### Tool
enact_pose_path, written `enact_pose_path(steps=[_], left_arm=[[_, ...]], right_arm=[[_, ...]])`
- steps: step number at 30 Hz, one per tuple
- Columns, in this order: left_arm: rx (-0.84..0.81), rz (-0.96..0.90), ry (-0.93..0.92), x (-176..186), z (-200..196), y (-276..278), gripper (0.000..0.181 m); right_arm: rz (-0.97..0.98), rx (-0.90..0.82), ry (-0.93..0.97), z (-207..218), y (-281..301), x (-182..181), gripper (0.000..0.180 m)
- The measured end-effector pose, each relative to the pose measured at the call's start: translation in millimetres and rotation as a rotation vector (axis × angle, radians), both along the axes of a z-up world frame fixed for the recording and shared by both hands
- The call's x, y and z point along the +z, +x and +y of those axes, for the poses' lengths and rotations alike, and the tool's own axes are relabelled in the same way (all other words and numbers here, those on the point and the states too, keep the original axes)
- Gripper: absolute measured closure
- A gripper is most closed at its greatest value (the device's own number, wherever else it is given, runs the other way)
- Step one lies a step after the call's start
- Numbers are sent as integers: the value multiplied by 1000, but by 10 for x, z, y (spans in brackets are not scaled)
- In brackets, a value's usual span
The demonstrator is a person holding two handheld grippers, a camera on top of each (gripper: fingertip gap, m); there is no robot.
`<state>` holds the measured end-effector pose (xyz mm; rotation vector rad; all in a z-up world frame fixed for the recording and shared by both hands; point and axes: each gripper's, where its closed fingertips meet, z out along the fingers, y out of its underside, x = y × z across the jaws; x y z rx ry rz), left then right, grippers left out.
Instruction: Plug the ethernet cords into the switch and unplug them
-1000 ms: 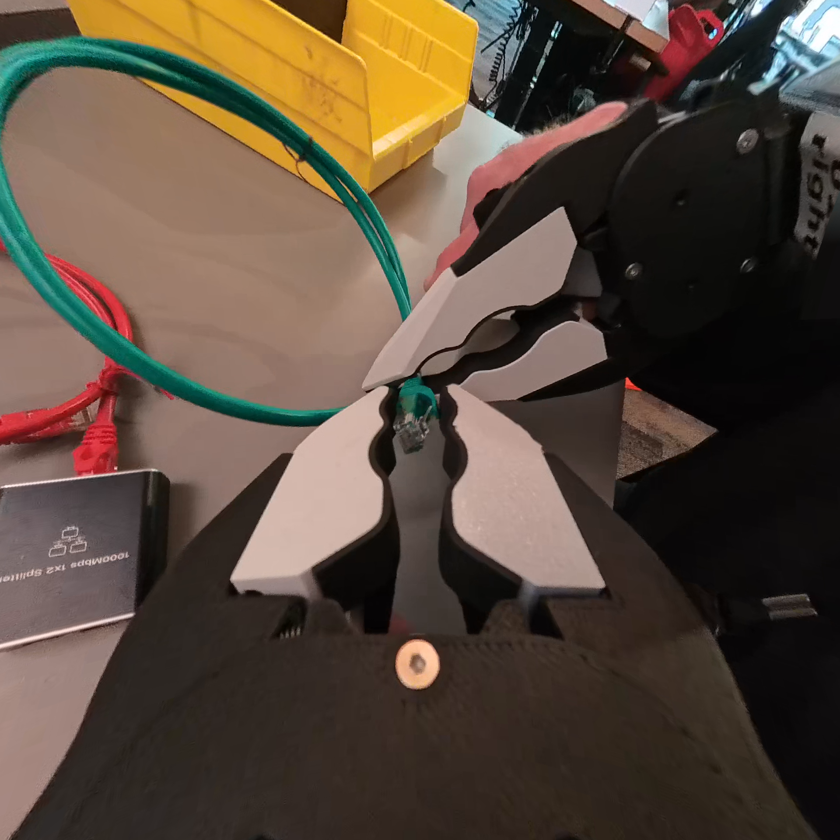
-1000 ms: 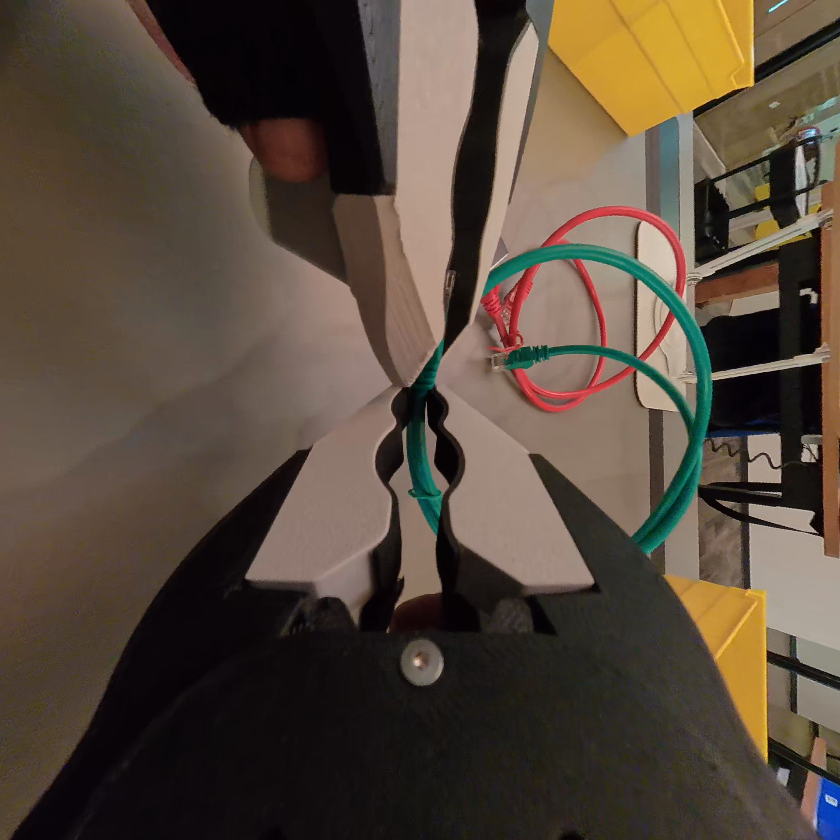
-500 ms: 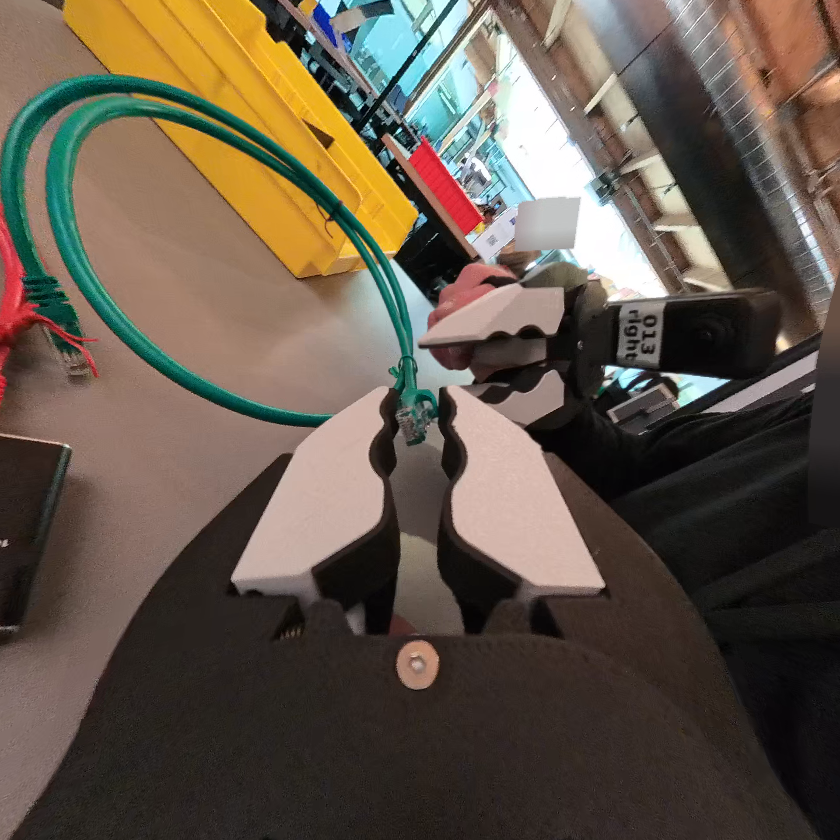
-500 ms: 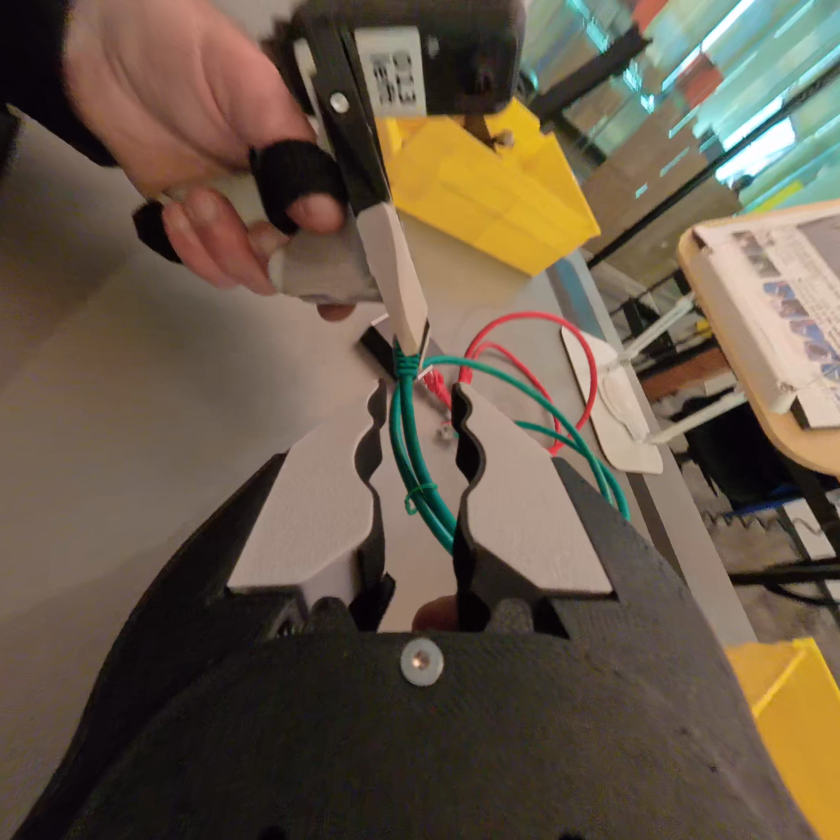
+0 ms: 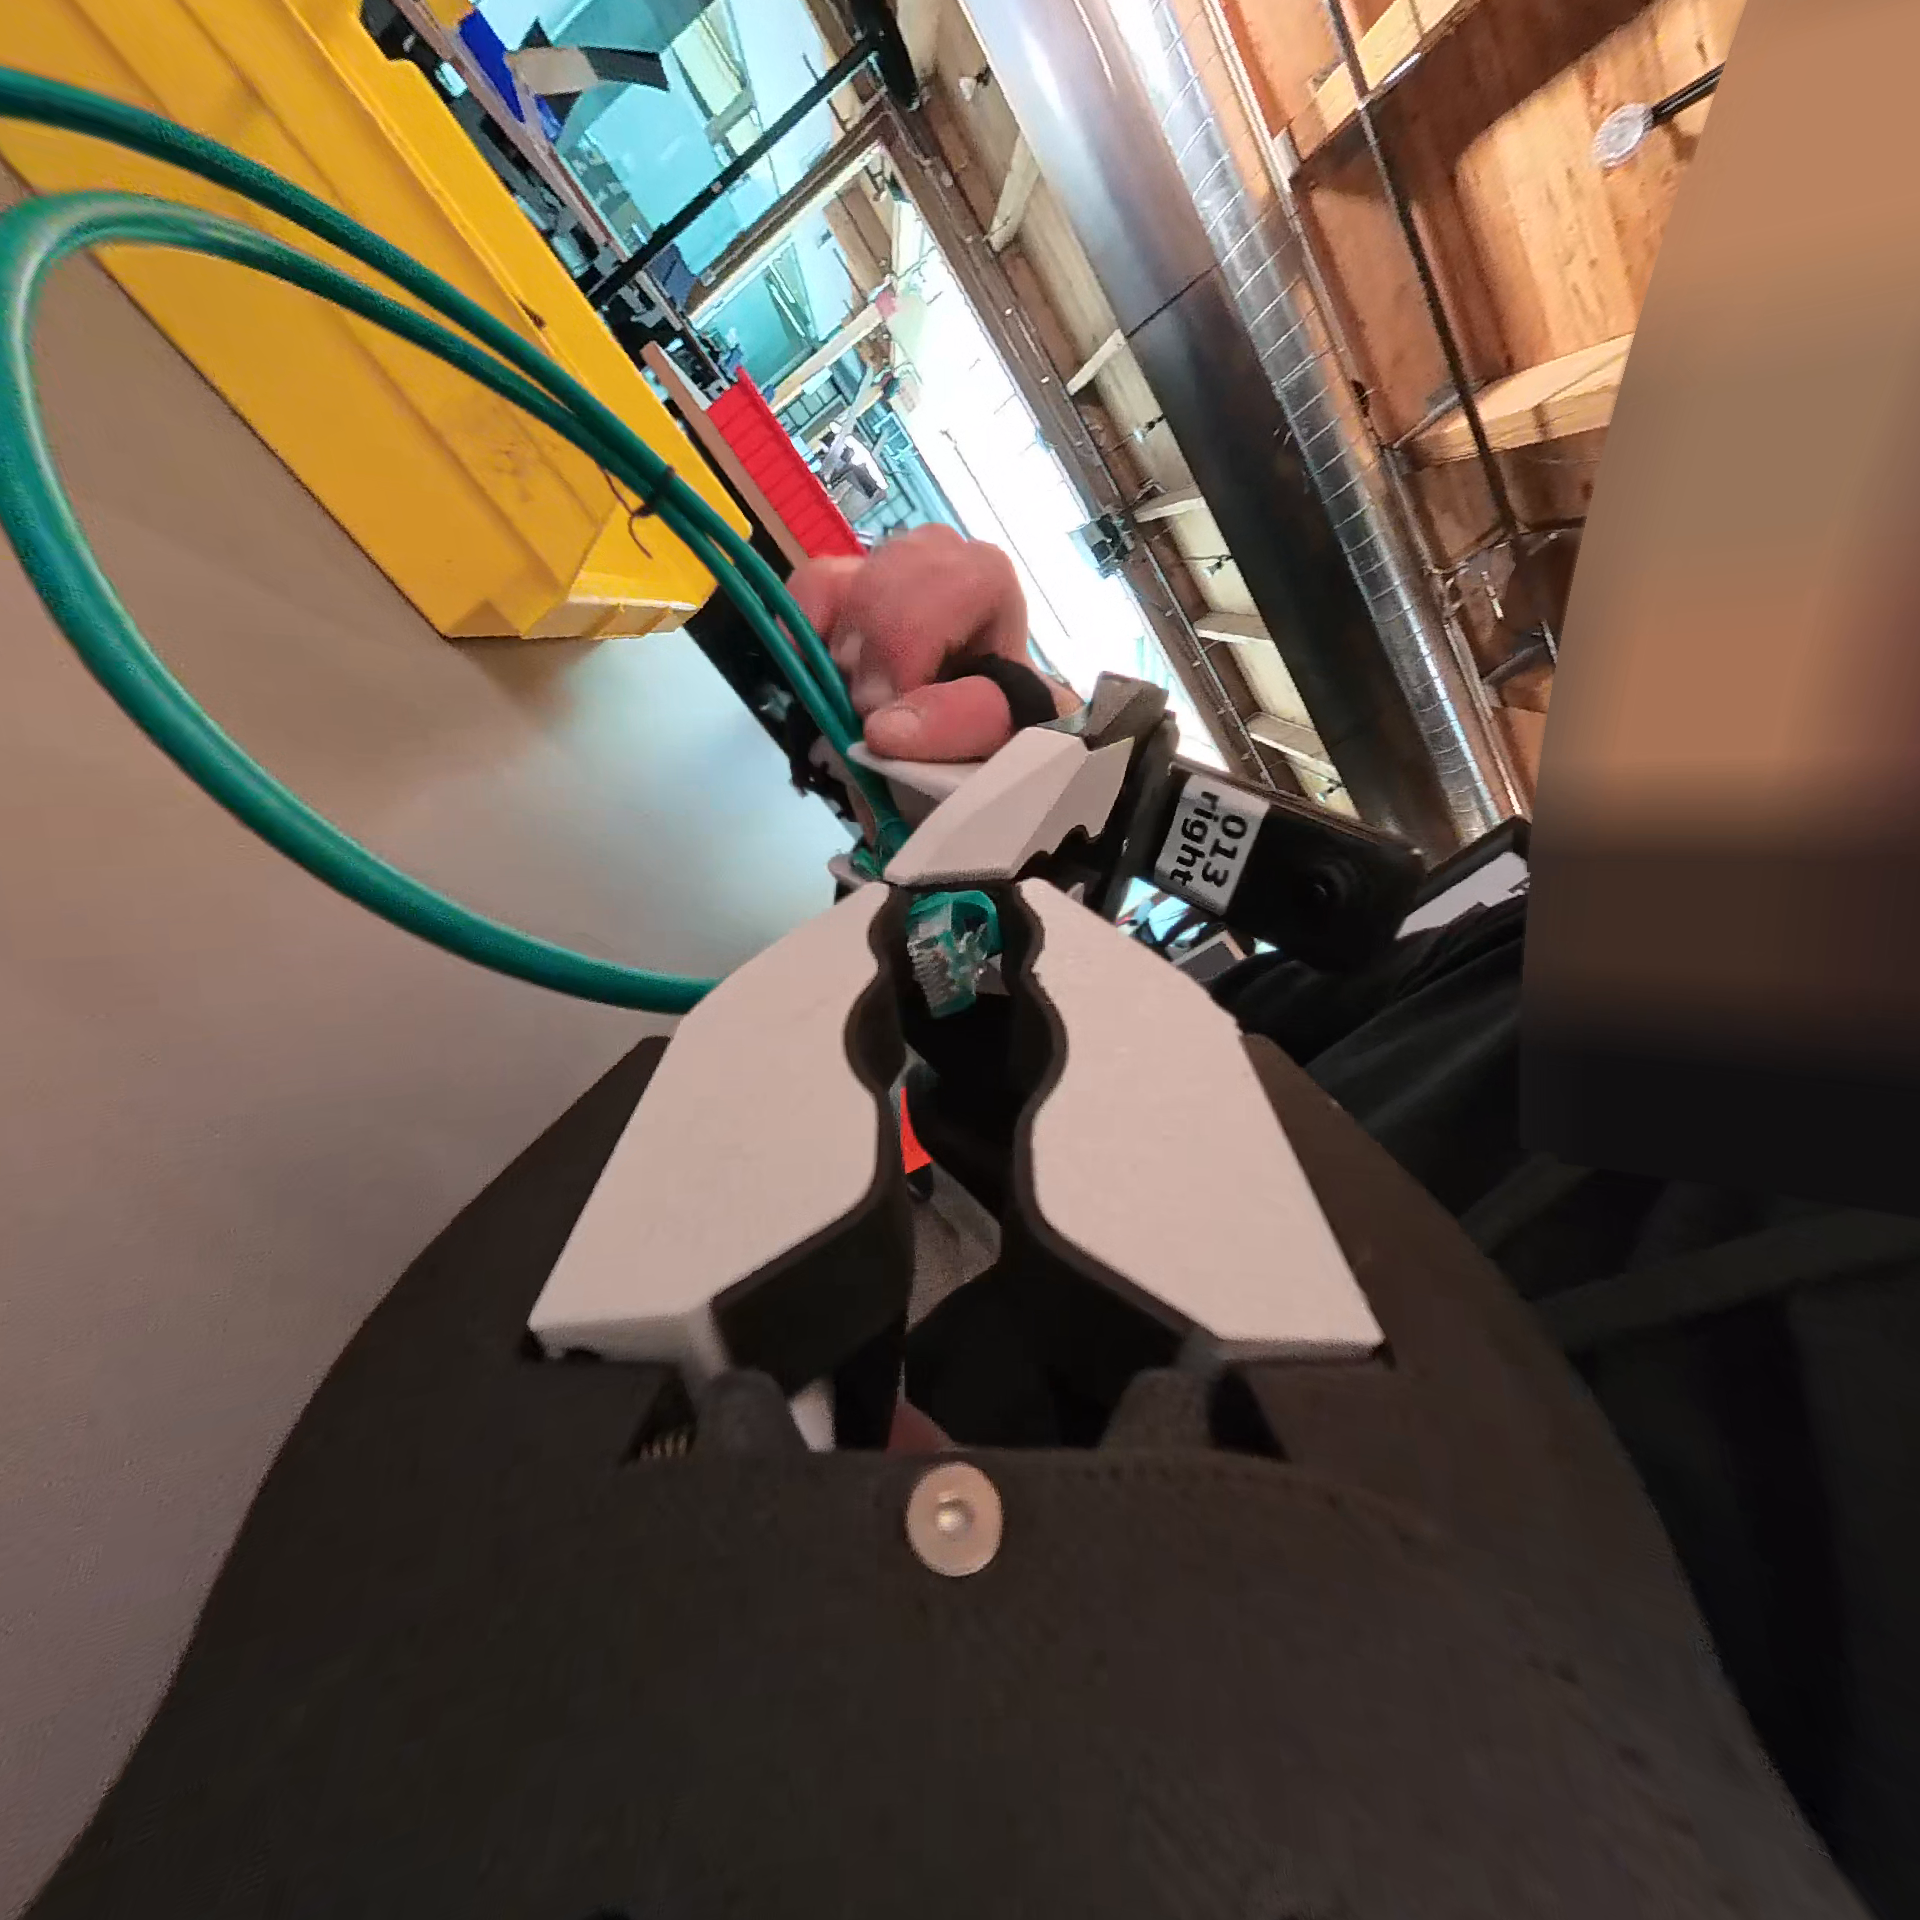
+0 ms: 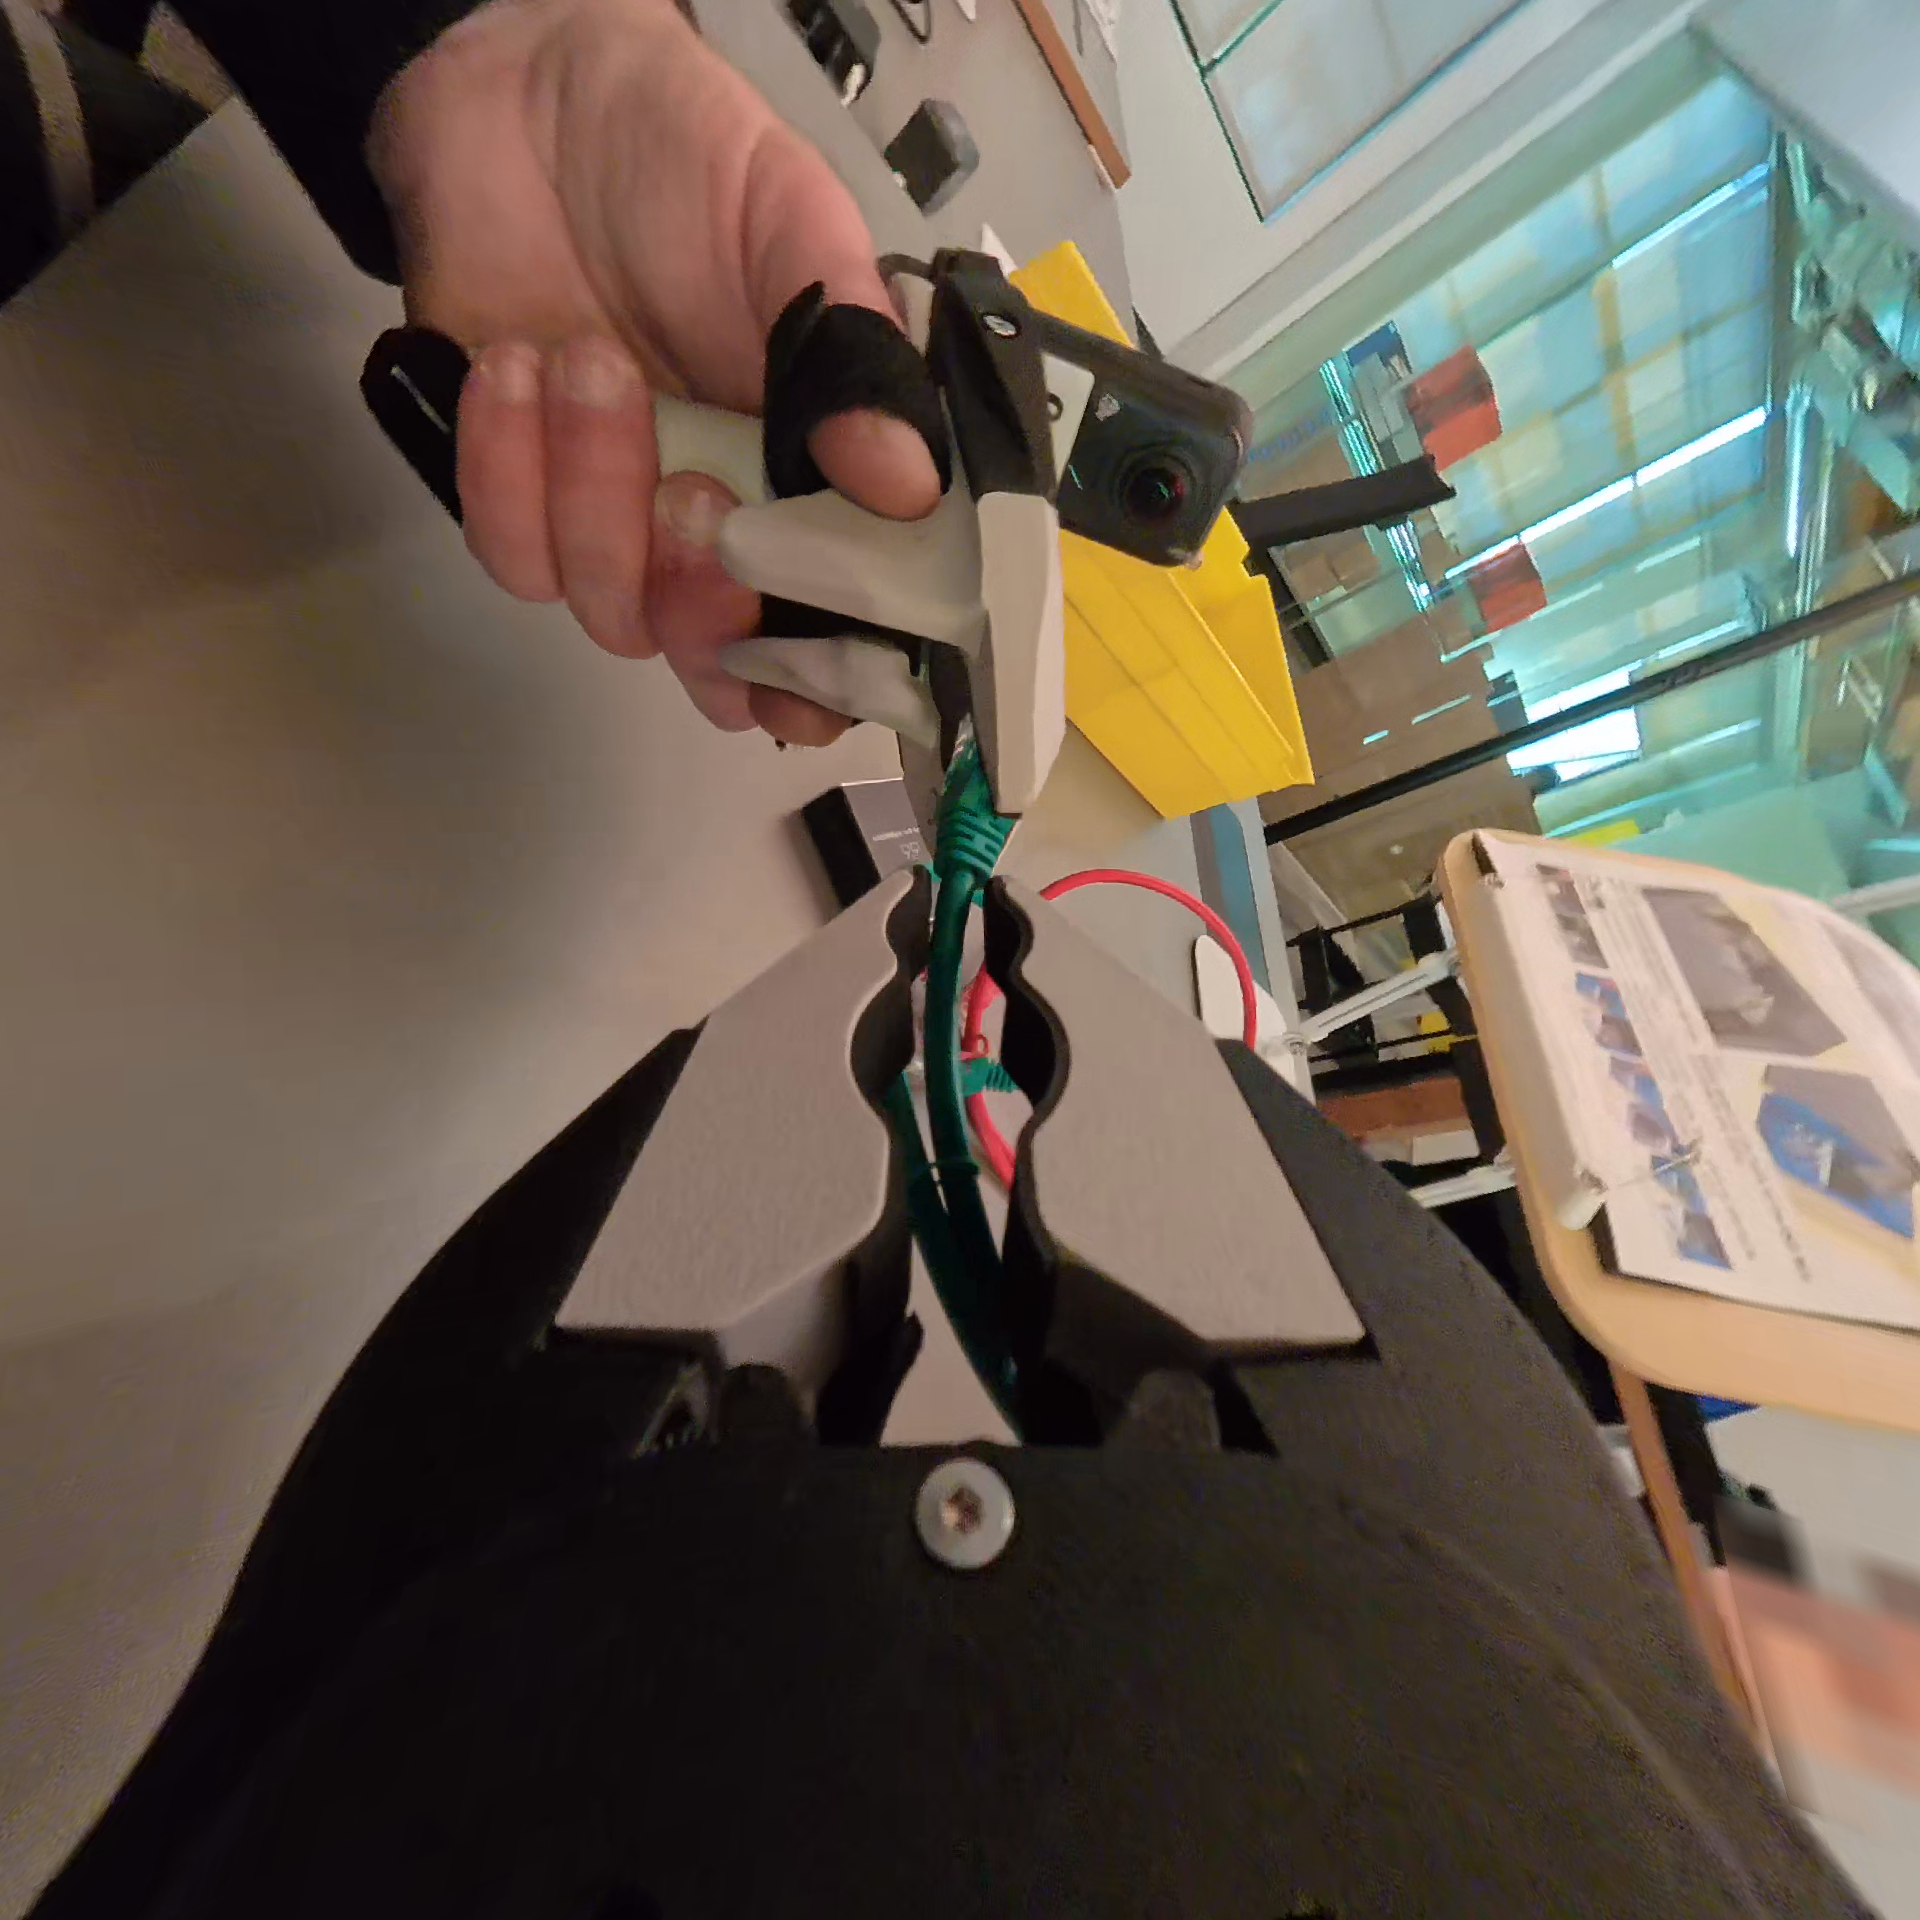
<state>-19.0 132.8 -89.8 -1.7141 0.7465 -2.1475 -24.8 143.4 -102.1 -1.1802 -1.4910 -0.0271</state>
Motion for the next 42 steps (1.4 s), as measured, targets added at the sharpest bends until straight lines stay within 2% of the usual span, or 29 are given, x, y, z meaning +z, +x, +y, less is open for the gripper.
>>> enact_pose_path(steps=[3,7,11,14,18,25,27,30,35,40,42], left_arm=[[-18,-45,-2,47,-26,-10,165],[-34,-129,3,182,-49,-28,165],[-56,-150,-13,192,-49,-6,165],[-57,-166,-45,178,-38,5,164],[-77,-177,-57,171,-56,8,164],[-75,-162,-51,181,-14,45,164],[-12,-123,-6,183,114,16,154],[101,-29,140,203,357,-135,145],[244,389,667,-82,765,-341,135],[184,638,1067,-199,1083,-421,135],[129,791,1107,-409,1264,-539,136]], right_arm=[[-16,55,-28,-36,-3,26,171],[125,129,-139,-86,-23,164,169],[245,122,-171,-58,-72,199,165],[336,124,-185,-63,-71,227,170],[337,114,-172,-81,-64,224,170],[407,96,-274,-56,-25,227,171],[437,92,-299,-46,10,244,170],[489,58,-328,7,127,282,171],[537,12,-385,65,263,251,171],[506,-1,-386,44,277,239,172],[502,0,-387,26,277,230,171]])
